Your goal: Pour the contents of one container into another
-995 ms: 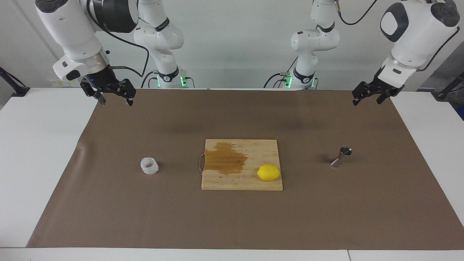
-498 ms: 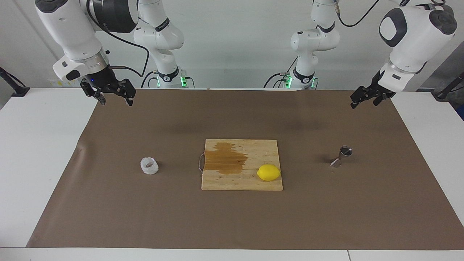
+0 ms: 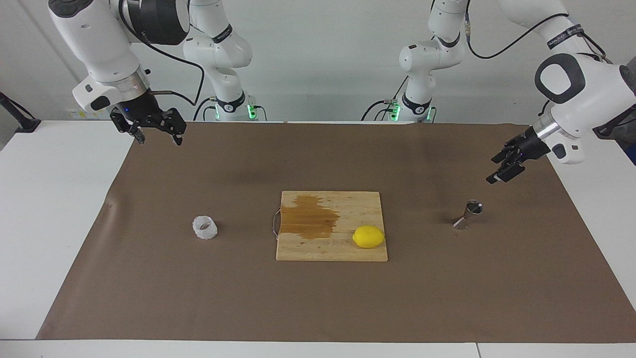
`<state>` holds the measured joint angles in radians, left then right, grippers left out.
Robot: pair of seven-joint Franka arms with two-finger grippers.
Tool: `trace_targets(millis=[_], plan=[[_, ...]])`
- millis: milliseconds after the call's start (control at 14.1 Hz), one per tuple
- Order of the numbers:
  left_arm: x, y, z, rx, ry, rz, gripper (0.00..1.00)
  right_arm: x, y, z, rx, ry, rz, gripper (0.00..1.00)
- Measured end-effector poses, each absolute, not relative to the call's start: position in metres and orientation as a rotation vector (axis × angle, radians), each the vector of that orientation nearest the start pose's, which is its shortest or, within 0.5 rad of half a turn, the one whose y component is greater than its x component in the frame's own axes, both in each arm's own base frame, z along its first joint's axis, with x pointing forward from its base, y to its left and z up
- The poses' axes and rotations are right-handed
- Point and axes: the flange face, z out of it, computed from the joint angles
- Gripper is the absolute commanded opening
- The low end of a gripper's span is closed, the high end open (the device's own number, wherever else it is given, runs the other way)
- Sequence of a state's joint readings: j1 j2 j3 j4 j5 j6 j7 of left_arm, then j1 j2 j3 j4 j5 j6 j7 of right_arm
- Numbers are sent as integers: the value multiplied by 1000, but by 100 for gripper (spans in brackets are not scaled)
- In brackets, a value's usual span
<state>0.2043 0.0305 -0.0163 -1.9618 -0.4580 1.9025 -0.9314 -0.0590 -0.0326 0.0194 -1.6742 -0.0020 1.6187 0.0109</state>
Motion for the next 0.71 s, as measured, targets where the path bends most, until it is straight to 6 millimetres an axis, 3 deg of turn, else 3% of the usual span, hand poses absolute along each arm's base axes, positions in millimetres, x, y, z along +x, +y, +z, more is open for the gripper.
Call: trace_targets(millis=[284,498,711], plan=[[551,75,459,-2588,-2352,414,100,546,-22,598,-3143,79,36,100],[556,95,466,-2252,-2764,441,100,546,-22,598,-3143,79,36,100],[558,101,467,-1943,-2993,485,100,546,-22,598,-3143,79,36,100]])
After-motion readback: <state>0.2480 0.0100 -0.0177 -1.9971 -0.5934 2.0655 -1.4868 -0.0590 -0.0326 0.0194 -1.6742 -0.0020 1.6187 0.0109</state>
